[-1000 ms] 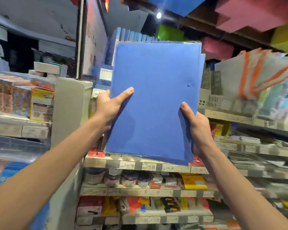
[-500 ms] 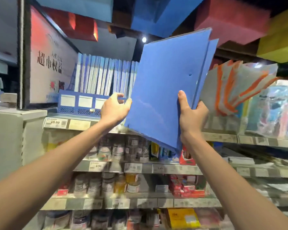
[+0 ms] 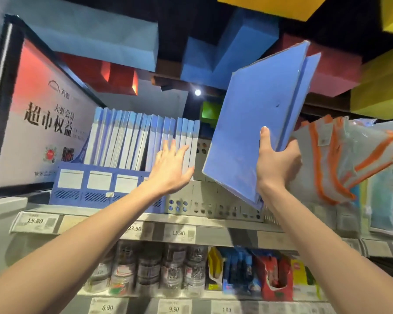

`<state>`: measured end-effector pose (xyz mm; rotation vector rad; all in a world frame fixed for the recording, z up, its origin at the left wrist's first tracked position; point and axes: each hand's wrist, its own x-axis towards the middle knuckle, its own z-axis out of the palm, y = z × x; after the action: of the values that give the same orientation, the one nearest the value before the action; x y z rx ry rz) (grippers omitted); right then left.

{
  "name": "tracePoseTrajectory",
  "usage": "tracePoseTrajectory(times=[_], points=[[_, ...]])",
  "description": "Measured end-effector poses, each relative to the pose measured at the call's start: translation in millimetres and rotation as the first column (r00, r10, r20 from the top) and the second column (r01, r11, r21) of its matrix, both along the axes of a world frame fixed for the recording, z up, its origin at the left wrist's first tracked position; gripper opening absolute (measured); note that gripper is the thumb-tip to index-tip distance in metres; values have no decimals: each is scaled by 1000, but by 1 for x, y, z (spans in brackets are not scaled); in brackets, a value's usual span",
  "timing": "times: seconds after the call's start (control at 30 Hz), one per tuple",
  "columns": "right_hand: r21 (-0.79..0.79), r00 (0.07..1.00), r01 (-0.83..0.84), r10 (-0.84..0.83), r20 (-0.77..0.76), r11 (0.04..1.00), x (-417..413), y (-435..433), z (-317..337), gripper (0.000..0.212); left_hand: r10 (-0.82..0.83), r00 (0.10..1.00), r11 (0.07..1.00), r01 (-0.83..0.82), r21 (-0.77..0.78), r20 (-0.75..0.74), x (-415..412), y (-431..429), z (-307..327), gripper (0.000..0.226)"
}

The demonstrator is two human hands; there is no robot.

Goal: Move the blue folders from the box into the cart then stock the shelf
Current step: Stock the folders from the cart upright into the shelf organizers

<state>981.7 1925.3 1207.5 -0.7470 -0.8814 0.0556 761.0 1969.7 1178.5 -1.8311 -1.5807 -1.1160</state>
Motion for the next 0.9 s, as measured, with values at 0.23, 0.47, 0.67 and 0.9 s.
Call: tracePoseTrajectory(times=[0.23,0.47,0.67,0.9], points=[[38,993,78,-81,86,996,-12,66,30,45,-1,995,989,17,148,-104,-3,84,26,70],[33,995,27,-30,94,999,-39,129,38,35,133,899,934,27,357,-417,-26,141,38,62],[9,994,-78,77,75,997,-63,177,40,36,112,871,930,76,358,-478,-36,160,30,65],[29,979,-171,167,121,985,-79,208,43,39,67,884,910,135,391,-462,-41,162,32,65]])
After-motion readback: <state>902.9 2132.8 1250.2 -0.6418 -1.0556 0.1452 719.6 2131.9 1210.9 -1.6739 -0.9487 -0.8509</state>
